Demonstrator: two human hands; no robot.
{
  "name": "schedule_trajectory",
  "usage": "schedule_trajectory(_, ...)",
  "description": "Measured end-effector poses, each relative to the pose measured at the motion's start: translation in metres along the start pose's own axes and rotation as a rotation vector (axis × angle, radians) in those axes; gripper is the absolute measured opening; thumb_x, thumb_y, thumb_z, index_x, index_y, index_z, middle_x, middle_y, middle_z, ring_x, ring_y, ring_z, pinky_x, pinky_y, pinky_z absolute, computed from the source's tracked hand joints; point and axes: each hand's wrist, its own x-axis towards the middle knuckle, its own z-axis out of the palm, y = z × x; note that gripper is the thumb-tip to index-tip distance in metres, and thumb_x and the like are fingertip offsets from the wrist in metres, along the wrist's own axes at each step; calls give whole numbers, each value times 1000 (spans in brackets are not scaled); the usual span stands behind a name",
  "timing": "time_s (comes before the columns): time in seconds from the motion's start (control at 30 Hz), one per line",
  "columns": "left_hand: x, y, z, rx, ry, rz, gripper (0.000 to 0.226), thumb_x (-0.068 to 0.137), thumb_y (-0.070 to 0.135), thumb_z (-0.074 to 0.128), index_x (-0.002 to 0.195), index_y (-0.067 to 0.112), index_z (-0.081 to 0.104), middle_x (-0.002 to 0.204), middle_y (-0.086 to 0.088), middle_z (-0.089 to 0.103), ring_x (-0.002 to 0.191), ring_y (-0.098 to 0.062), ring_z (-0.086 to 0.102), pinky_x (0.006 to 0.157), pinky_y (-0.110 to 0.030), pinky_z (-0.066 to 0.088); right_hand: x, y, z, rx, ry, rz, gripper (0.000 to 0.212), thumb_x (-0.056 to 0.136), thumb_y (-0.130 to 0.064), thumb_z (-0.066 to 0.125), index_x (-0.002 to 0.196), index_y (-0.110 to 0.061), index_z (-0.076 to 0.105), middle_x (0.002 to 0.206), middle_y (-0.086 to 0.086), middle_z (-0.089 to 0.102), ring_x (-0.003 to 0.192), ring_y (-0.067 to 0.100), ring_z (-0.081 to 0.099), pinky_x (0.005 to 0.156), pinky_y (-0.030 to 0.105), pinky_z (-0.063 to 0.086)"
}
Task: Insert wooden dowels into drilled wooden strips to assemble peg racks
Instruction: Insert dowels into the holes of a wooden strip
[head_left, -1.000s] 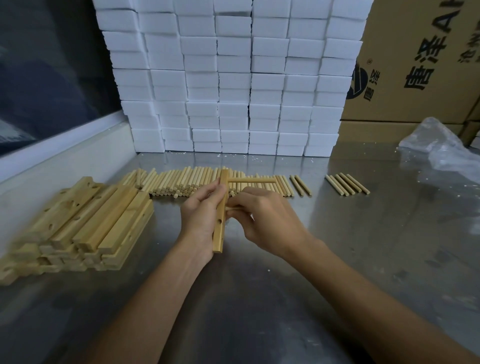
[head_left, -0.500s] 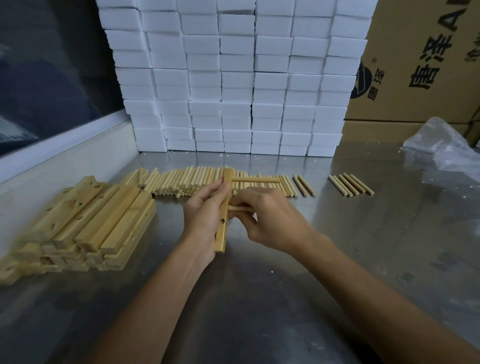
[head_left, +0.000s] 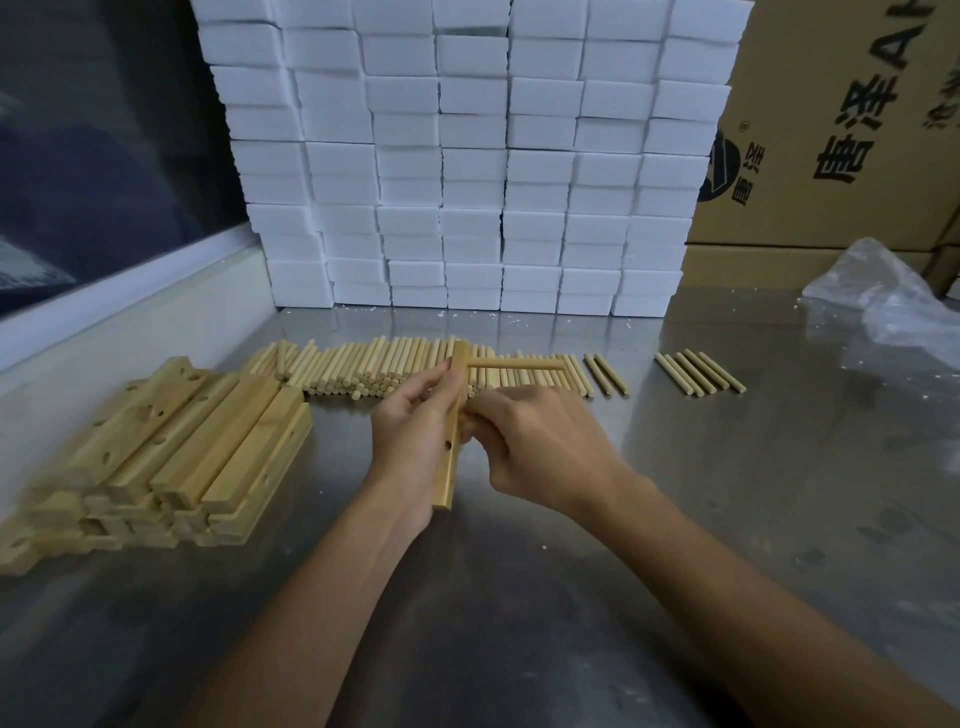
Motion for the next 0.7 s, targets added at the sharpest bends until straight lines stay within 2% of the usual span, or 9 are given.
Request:
schedule_trajectory(0.1,-2,-1,2,52,-3,79,8,89,17,71,90,25,73,84,-2,71,72,-12,67,68,-30,60,0,-4,-2,24,37,45,12,88,-19,53,94,-15,63,72,2,66,63,31,60,57,39,48)
schedule_trajectory(0.2,-5,-3,3,120,-36,203,15,92,12,67,91,27,70,69,13,68,66,-1,64,65,-24,58,7,-2,-3,219,23,226,13,86,-18,58,81,-15,70,55,-8,54,55,15,51,55,30,42)
schedule_trajectory(0.27,-6,-3,3,144,-63,222,18,93,10,66,93,27,70,68,16,70,67,1,66,65,-23,58,10,2,-4,365,6,324,16,85,-16,61,74,-11,71,49,-7,51,50,10,47,53,26,39)
schedule_trajectory(0.37,-4,-3,2,109,-41,144,15,93,11,67,93,26,70,74,10,71,67,-2,67,59,-19,55,6,0,-7,284,22,154,15,83,-14,58,75,-13,71,54,-3,61,51,14,54,55,32,49)
schedule_trajectory(0.47,-3,-3,2,88,-15,71,13,93,13,67,93,25,71,82,2,72,70,-6,68,57,-18,54,5,-2,-10,116,-61,8,16,82,-16,53,85,-15,68,65,1,66,57,24,58,57,38,51)
schedule_trajectory(0.57,-4,-6,3,116,-18,125,14,93,12,66,92,26,70,78,1,66,65,-6,63,60,-21,55,9,-1,-9,156,-68,107,17,83,-12,54,84,-12,71,70,4,69,62,23,60,62,38,52)
schedule_trajectory(0.63,-4,-7,4,122,-26,133,14,93,12,66,94,26,70,76,3,66,65,-7,62,63,-24,56,12,1,-10,251,-87,213,17,84,-11,57,78,-11,73,66,1,67,56,10,55,58,31,48)
schedule_trajectory(0.7,-4,-8,5,118,-27,112,15,93,13,66,93,26,71,76,4,68,69,-8,64,66,-27,57,11,0,-13,274,-87,218,18,84,-11,58,77,-14,74,63,-3,65,54,8,53,55,26,43)
